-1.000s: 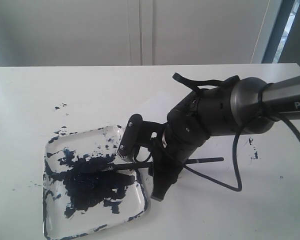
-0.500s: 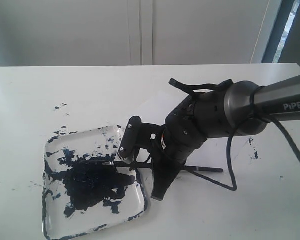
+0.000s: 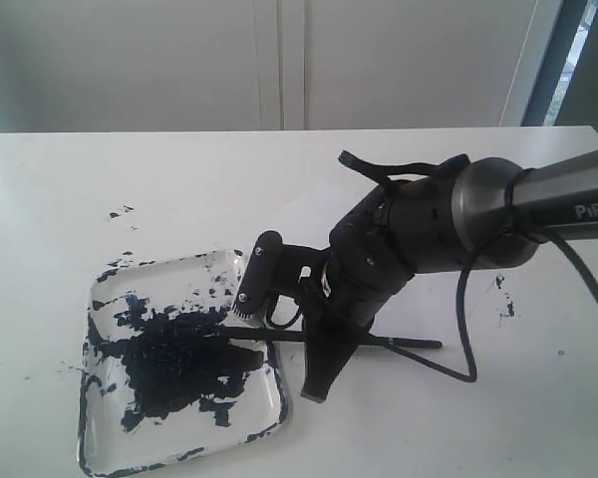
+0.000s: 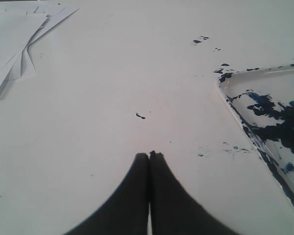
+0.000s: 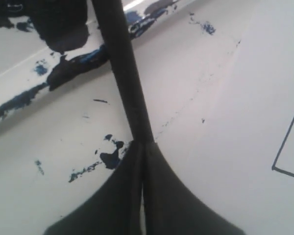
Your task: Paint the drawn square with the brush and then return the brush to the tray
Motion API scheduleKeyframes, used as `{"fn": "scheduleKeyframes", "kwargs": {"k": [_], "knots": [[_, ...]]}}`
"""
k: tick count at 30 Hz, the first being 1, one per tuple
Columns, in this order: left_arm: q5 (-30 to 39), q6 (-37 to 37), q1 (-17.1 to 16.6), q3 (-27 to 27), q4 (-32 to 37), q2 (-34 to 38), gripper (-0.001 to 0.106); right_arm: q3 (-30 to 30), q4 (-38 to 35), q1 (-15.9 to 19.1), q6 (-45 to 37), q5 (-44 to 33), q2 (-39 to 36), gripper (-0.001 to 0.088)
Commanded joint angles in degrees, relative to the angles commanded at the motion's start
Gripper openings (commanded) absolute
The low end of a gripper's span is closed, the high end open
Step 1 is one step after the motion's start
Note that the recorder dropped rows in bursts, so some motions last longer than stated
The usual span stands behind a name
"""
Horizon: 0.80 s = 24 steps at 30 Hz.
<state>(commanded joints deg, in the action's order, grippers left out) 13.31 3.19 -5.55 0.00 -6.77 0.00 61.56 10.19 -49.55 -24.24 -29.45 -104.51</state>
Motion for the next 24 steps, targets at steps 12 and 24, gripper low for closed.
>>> {"fn": "scheduleKeyframes", "kwargs": {"k": [12,24], "knots": [[0.0,0.0,0.0,0.0,0.0,0.0,0.000,0.0,0.0,-0.7,1.0,1.8,2.5,0.0002],[0.0,0.0,0.0,0.0,0.0,0.0,0.000,0.0,0.0,-0.7,5.0,5.2,1.6,0.0686]]}}
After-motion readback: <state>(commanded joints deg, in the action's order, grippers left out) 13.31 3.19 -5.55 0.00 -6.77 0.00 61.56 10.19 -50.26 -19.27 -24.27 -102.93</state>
